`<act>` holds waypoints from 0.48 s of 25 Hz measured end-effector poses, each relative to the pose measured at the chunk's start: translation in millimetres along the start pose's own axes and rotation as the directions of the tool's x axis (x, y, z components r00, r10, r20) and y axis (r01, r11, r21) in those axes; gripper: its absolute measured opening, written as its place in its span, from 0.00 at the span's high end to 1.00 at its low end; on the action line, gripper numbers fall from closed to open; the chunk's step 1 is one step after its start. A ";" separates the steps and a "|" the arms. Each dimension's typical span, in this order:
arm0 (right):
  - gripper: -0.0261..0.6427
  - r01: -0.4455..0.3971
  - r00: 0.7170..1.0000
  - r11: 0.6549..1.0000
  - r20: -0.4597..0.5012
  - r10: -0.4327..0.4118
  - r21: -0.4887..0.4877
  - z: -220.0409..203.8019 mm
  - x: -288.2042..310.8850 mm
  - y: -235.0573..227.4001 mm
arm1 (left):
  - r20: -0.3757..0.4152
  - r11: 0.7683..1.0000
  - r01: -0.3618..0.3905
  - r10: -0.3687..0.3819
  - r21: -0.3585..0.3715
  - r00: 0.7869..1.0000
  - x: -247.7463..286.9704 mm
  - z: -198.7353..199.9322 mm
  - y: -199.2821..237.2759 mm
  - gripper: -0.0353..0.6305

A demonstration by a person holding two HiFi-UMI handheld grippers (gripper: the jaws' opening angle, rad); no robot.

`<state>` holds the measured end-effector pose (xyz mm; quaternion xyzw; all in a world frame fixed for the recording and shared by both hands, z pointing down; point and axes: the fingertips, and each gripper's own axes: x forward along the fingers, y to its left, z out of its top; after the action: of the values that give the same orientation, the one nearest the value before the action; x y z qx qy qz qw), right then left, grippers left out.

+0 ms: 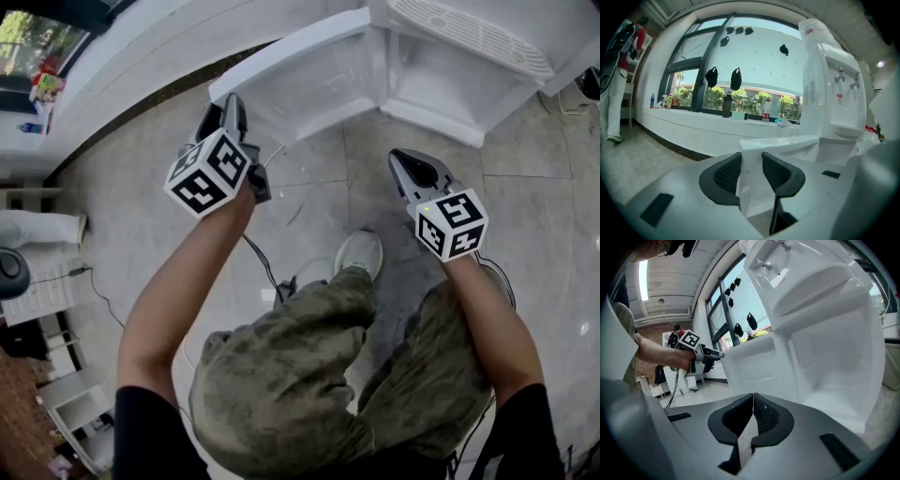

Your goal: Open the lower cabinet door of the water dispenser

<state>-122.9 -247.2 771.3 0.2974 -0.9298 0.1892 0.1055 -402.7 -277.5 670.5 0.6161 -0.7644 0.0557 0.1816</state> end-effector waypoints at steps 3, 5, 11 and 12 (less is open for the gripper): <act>0.96 0.003 1.000 1.000 -0.008 -0.003 -0.008 -2.6 -1.8 -3.3 | 0.003 1.000 0.001 -0.001 0.007 1.000 1.8 -1.0 1.0 0.76; 0.96 0.009 1.000 1.000 -0.010 -0.009 -0.012 -3.5 -4.4 -5.8 | 0.015 1.000 0.001 -0.002 0.014 1.000 1.0 -0.7 1.4 0.76; 0.96 0.032 0.999 0.999 0.002 -0.032 -0.007 2.0 -19.9 -13.1 | 0.029 1.000 0.005 -0.006 0.023 1.000 -4.0 -2.1 -2.1 0.76; 0.96 0.035 0.999 0.999 0.007 -0.035 -0.007 4.1 -23.2 -13.4 | 0.030 1.000 0.013 -0.014 0.026 0.999 -6.0 -3.5 -4.7 0.73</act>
<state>-96.7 -247.1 764.3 0.3138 -0.9255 0.1831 0.1067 -396.4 -272.0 671.0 0.6244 -0.7621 0.0552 0.1622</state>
